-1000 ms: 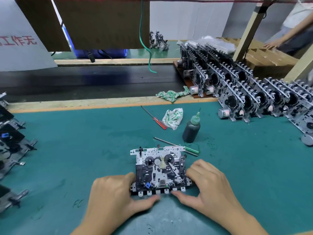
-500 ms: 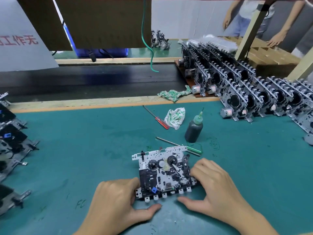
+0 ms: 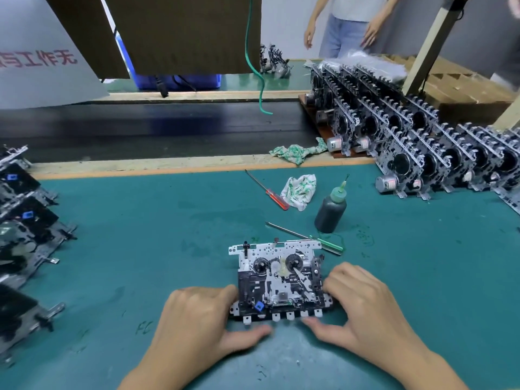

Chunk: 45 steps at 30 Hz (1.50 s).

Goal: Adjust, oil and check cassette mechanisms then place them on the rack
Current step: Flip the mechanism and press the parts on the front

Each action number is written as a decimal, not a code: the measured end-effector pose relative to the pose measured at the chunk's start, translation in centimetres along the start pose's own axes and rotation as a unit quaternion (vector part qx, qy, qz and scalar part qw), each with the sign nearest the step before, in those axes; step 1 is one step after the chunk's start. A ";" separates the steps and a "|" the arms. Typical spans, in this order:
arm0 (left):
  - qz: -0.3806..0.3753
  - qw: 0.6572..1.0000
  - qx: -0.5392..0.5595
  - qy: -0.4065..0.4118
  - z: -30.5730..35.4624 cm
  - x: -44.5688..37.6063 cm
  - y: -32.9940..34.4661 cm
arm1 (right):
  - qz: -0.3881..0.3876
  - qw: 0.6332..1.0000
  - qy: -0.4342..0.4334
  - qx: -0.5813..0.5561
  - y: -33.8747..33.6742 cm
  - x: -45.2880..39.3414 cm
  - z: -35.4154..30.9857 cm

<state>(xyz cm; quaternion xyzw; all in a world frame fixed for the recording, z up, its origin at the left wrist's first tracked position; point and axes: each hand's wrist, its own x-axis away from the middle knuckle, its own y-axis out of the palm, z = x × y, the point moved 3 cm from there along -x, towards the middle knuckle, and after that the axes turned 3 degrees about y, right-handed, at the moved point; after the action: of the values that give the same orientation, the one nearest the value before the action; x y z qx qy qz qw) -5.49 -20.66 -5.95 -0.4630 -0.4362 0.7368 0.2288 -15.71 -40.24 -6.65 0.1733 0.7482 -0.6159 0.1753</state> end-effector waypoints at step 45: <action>-0.006 0.993 -0.014 -0.114 0.6 0.2 0.6 | 0.014 0.999 0.029 -0.034 0.0 0.3 -0.5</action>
<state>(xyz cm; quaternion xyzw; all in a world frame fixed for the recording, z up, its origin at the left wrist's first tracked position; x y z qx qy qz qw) -6.02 -21.08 -6.41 -0.3765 -0.4724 0.7775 0.1749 -16.04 -39.76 -6.73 0.1953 0.7711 -0.5823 0.1677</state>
